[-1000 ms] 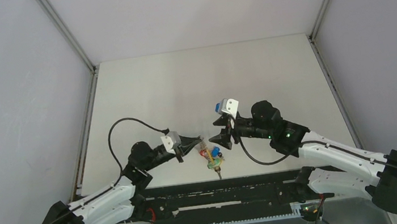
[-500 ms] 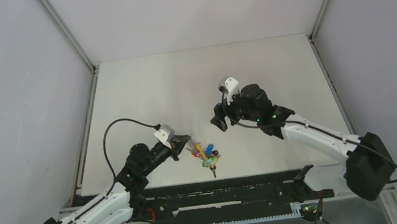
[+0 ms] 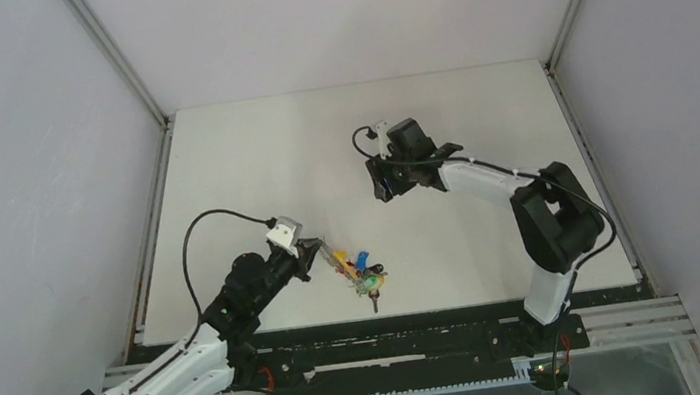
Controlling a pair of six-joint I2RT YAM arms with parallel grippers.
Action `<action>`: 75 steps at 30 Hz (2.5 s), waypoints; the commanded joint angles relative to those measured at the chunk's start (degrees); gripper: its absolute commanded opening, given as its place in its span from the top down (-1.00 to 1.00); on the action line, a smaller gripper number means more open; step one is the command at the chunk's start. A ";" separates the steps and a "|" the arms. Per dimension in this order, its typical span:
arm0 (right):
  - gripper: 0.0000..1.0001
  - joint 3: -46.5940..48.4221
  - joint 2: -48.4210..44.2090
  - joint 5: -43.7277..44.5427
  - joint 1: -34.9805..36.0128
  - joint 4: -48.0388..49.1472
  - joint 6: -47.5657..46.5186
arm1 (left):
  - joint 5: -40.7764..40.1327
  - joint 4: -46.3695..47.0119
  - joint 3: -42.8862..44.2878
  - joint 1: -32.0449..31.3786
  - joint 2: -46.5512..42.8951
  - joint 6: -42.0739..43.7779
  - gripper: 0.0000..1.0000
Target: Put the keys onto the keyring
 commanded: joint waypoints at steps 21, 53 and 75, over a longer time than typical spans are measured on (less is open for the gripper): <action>0.22 23.03 19.69 0.93 -0.24 -16.96 -10.53 | -3.71 0.91 2.24 0.33 -0.95 0.26 0.99; 0.59 31.19 25.27 15.09 6.55 -25.91 -22.32 | -2.76 0.70 2.51 0.37 -0.62 0.27 0.99; 1.00 16.42 8.46 9.34 8.18 -17.74 -15.26 | -2.49 0.34 2.18 0.37 -2.92 -0.40 0.99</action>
